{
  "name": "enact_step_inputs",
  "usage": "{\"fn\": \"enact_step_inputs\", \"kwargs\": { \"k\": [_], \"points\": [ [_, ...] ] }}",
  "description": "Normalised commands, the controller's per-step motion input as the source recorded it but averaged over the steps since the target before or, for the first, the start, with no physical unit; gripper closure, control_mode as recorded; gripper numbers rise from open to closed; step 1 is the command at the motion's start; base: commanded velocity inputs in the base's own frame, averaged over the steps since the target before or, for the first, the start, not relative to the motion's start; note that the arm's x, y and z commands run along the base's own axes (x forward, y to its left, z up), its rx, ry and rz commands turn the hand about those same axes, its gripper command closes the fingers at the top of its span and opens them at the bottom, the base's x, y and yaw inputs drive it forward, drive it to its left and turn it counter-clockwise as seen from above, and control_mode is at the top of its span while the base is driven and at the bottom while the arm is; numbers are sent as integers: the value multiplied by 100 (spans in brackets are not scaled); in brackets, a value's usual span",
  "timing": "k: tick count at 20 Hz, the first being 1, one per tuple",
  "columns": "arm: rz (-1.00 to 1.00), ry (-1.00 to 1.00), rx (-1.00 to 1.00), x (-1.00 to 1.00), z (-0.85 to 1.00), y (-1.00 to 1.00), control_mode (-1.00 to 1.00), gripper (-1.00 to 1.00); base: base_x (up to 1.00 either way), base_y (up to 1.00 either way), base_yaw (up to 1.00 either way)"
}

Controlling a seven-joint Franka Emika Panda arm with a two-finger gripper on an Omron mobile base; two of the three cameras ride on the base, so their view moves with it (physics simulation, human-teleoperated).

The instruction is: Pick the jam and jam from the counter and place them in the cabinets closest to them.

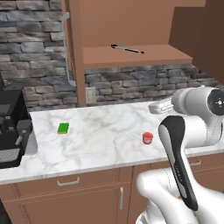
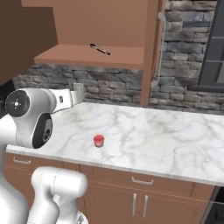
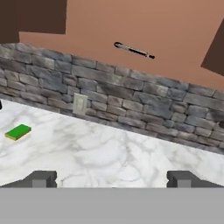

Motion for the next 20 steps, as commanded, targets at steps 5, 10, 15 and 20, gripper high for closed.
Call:
{"fn": "enact_step_inputs", "kwargs": {
  "k": [5,10,15,20],
  "points": [
    [0,0,0,0,0,0,100,-100,56,-3,0],
    [0,0,0,0,0,0,100,-100,50,-2,0],
    [0,0,0,0,0,0,-100,-100,3,0,0],
    [0,0,0,0,0,0,-100,-100,0,0,0]
  ]
}}
